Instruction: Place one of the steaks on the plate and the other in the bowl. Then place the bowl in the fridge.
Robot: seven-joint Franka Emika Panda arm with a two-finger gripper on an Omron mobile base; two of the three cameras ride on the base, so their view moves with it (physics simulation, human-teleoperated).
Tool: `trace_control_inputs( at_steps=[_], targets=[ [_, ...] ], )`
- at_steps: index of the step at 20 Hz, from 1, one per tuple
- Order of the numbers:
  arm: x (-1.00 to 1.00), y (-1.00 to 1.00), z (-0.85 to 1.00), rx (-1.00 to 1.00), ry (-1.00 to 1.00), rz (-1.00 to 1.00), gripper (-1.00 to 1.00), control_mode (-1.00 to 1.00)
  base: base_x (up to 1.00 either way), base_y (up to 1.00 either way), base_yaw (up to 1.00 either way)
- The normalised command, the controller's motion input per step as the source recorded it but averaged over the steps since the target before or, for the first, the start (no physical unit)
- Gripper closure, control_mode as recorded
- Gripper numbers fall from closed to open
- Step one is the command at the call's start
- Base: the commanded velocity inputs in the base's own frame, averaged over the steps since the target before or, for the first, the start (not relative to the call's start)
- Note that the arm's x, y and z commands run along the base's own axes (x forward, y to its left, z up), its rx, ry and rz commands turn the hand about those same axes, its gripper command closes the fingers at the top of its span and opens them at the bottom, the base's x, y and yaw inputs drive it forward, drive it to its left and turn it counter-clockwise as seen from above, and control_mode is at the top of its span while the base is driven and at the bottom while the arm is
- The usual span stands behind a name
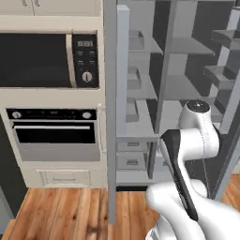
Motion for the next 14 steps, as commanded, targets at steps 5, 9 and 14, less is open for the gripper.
trace_control_inputs(
  at_steps=[5, 9, 14],
  targets=[
    [0.0, 0.0, 0.0, 0.0, 0.0, 0.0, -1.0, 1.0, -0.94, -0.14, 0.74],
    [0.0, 0.0, 0.0, 0.0, 0.0, 0.0, -1.0, 1.0, -0.72, -0.22, 0.94],
    [0.0, 0.0, 0.0, 0.0, 0.0, 0.0, -1.0, 1.0, -0.71, -0.16, 0.94]
  ],
)
